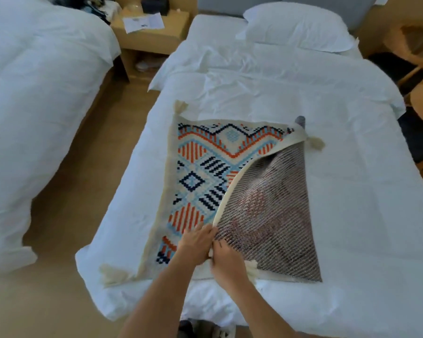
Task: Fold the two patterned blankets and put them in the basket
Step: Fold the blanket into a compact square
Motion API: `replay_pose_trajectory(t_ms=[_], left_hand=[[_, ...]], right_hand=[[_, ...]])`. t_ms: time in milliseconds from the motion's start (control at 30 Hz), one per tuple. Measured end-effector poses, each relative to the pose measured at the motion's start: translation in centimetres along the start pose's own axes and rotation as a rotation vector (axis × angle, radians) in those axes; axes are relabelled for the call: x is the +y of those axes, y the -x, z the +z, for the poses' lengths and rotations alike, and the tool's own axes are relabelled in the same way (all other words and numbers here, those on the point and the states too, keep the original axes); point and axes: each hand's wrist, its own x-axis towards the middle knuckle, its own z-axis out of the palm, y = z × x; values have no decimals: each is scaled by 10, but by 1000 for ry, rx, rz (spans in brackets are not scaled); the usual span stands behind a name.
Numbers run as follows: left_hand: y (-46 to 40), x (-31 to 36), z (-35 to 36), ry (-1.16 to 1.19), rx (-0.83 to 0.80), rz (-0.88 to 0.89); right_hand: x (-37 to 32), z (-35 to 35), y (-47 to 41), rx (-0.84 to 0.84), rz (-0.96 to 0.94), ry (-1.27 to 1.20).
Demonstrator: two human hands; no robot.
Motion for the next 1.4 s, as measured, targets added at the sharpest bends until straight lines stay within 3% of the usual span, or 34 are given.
replay_pose_trajectory(t_ms=[167, 433, 633, 867, 1000, 1133, 1300, 1400], left_hand=[[32, -60, 32, 19, -44, -54], [54, -167, 73, -25, -115, 12], [45, -202, 125, -27, -178, 77], [27, -197, 152, -34, -130, 27], [35, -179, 145, -74, 20, 2], [31, -157, 155, -98, 47, 150], [12, -134, 175, -151, 90, 129], [6, -124, 187, -196, 132, 75]], right_hand=[[-58, 42, -9, -24, -30, -15], [-150, 117, -40, -126, 81, -17], [-164, 181, -51, -175, 150, 4], [-141, 203, -51, -121, 112, 18], [-110, 183, -46, -113, 131, 72], [-48, 147, -38, -123, 159, 199], [49, 122, -24, -85, 195, 412], [87, 128, -23, -107, 116, 471]])
